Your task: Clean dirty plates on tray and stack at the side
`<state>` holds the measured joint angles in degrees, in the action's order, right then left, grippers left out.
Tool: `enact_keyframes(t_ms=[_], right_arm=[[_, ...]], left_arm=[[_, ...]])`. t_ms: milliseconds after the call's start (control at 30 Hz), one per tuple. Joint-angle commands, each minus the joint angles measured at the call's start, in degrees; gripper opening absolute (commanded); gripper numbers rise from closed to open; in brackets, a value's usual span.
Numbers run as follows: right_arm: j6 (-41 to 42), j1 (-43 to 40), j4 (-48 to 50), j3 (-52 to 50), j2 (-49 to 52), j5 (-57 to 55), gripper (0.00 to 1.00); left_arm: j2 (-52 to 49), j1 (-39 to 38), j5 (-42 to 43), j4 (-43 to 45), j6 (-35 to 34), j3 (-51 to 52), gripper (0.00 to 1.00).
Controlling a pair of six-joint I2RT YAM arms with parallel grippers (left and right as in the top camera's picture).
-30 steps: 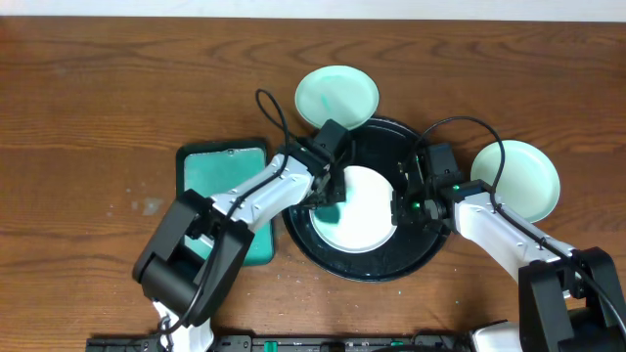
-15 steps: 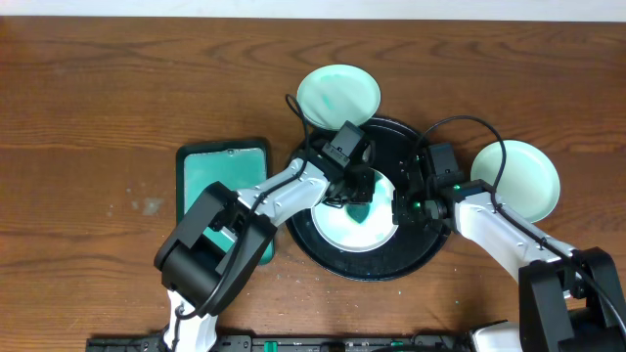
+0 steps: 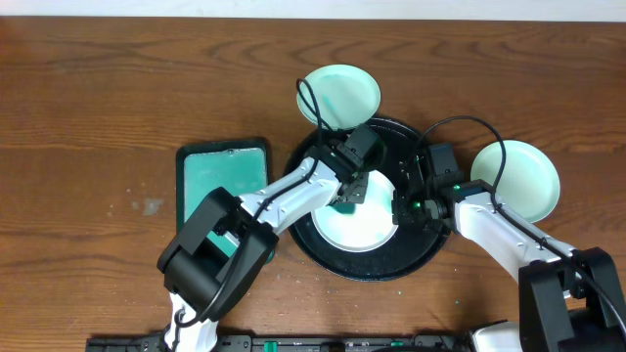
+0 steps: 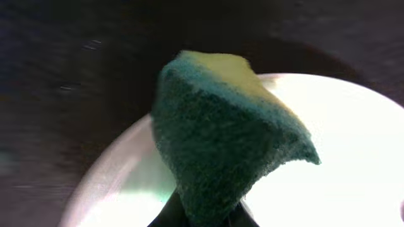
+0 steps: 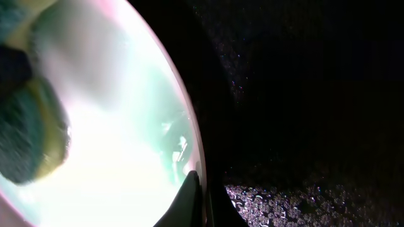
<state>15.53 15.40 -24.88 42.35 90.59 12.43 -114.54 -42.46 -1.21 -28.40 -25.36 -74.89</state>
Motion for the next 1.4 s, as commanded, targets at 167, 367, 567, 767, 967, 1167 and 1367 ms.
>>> enact_keyframes(t_ms=[167, 367, 567, 767, 967, 1167, 1367], right_arm=[[-0.33, 0.02, -1.05, -0.57, 0.79, -1.84, 0.01], [-0.35, 0.02, -0.76, -0.57, 0.79, -1.86, 0.01], [-0.33, 0.02, -0.59, -0.57, 0.79, -1.86, 0.01], [-0.33, 0.02, -0.20, -0.57, 0.79, -1.86, 0.01], [-0.33, 0.02, 0.07, -0.57, 0.79, -1.84, 0.01], [-0.28, 0.02, 0.00, -0.57, 0.79, -1.84, 0.01], [0.33, 0.02, -0.02, -0.57, 0.79, -1.81, 0.01]], left_arm=[[-1.05, 1.77, -13.00, -8.55, 7.19, 0.96, 0.07], [0.24, 1.79, -8.17, -15.47, 8.63, 0.85, 0.07], [1.33, 1.79, 2.64, -21.70, 10.47, 0.85, 0.07], [1.40, 1.79, 14.38, -23.67, 13.73, 0.72, 0.08], [1.40, 1.77, 21.57, -20.96, 14.58, 0.61, 0.08], [1.38, 1.64, 33.79, -10.34, 12.37, 0.63, 0.07], [1.38, 1.62, 36.83, -4.42, 5.42, 0.68, 0.07]])
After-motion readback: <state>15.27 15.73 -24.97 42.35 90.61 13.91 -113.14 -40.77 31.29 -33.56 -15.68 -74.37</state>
